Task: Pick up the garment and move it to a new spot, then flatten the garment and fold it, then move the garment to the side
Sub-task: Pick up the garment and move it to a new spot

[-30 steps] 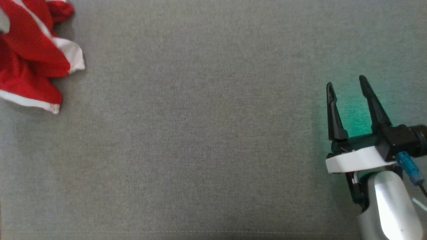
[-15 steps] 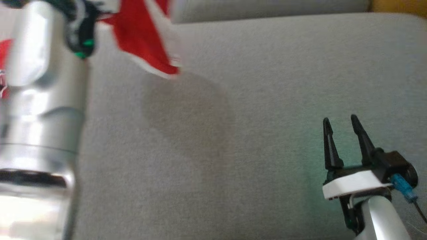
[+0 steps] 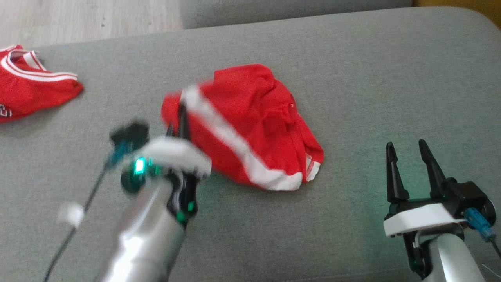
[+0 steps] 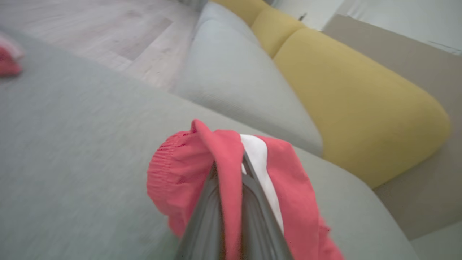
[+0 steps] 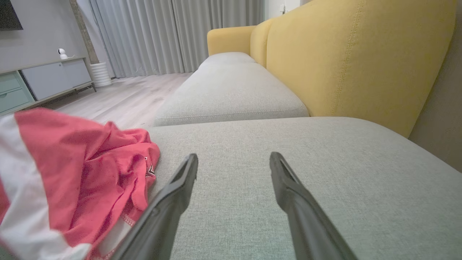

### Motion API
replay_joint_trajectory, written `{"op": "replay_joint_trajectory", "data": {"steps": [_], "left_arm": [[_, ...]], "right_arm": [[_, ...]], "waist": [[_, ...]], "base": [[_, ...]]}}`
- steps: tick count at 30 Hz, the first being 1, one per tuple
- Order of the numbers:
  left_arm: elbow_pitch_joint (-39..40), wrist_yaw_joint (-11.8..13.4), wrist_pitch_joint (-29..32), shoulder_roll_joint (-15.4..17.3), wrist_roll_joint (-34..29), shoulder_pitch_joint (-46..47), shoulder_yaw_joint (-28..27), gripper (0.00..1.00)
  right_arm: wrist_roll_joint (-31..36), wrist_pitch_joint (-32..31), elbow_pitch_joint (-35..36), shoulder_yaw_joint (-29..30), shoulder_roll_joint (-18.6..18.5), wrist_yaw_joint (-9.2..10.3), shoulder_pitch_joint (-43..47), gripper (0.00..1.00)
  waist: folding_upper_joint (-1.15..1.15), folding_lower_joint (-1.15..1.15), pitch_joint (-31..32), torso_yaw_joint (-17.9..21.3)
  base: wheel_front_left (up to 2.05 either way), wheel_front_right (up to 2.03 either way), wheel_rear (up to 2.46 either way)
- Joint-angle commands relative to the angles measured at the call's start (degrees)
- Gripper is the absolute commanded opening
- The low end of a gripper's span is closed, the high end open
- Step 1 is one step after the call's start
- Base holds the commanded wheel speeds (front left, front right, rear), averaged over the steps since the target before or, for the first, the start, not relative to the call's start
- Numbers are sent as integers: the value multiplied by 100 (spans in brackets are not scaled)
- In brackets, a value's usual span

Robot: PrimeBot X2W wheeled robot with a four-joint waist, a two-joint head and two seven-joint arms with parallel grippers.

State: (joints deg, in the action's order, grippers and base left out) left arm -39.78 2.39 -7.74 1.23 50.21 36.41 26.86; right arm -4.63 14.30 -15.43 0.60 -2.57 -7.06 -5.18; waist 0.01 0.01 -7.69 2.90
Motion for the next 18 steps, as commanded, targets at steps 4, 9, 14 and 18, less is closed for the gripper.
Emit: {"op": "replay_joint_trajectory", "data": {"steps": [4,9,14,18], "left_arm": [[16,181,-555,167,310,-233,-108,0],[28,167,-709,166,429,-652,-188,0],[246,153,-723,166,415,-989,-391,0],[380,103,-724,166,295,-1252,-470,46]], "right_arm": [[22,69,225,-75,-31,-43,-178,100],[106,69,230,12,-31,-43,-161,100],[121,69,198,-41,-31,-43,-162,100],[115,70,165,-99,-31,-43,-175,100]], "waist": [[-1,-1,-168,-83],[-1,-1,-206,-243],[-1,-1,-196,-362],[-1,-1,-178,-403]], "base": [[0,0,0],[0,0,0],[0,0,0],[0,0,0]]}}
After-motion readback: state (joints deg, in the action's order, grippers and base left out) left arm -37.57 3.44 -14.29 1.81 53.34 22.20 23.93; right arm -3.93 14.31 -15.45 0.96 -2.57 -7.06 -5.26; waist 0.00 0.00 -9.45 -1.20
